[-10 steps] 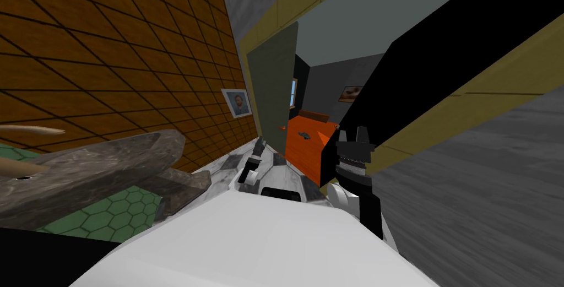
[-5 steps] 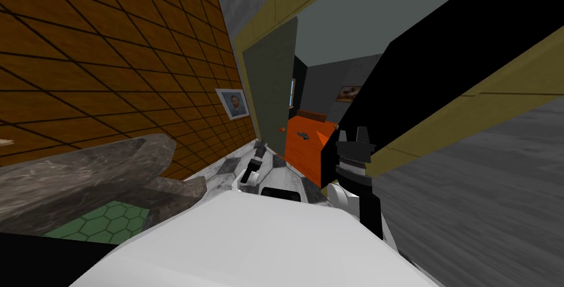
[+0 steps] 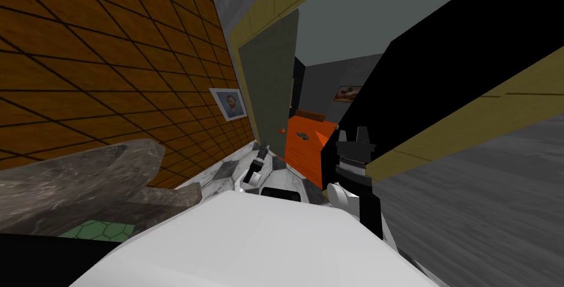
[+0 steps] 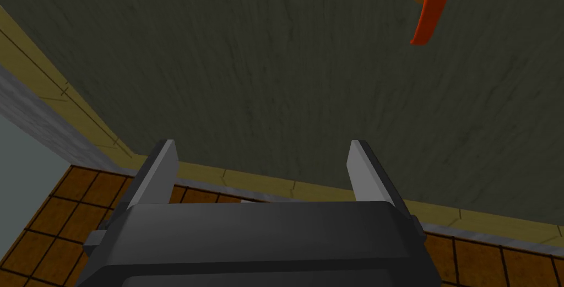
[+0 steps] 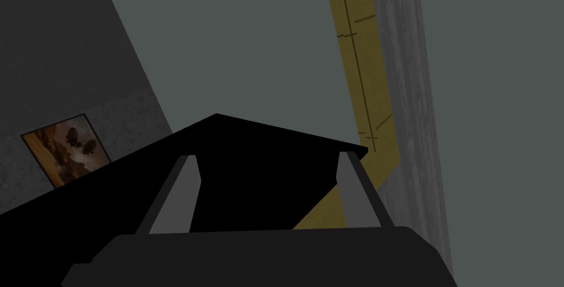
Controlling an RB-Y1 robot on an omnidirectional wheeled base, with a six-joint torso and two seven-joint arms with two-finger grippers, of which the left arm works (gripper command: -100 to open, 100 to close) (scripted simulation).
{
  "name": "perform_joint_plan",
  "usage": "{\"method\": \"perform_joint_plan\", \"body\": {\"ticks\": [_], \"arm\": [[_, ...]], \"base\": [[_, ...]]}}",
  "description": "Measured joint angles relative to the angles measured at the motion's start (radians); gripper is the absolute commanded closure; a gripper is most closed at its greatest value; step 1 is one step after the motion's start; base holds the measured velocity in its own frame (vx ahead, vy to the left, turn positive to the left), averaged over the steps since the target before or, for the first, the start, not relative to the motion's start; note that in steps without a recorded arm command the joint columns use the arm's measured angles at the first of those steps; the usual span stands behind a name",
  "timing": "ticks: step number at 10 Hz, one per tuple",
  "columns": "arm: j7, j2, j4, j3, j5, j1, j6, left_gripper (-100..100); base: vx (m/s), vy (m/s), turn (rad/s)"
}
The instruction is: Push the door open
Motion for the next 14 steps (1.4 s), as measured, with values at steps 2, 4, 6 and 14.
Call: {"method": "perform_joint_plan", "body": {"ticks": [2,4,6,14], "arm": [[0.005,-0.002,0.059,-0.006,-0.002,-0.022,-0.017,-100],[0.012,0.001,0.095,-0.015,-0.004,-0.032,-0.024,-100],[0.016,-0.002,0.144,-0.022,-0.006,-0.052,-0.033,-100],[0.032,-0.010,0.308,-0.051,-0.016,-0.104,-0.072,-100]], "base": [[0.081,0.059,-0.068],[0.087,0.049,-0.059],[0.079,0.067,-0.055],[0.083,0.063,-0.059]]}}
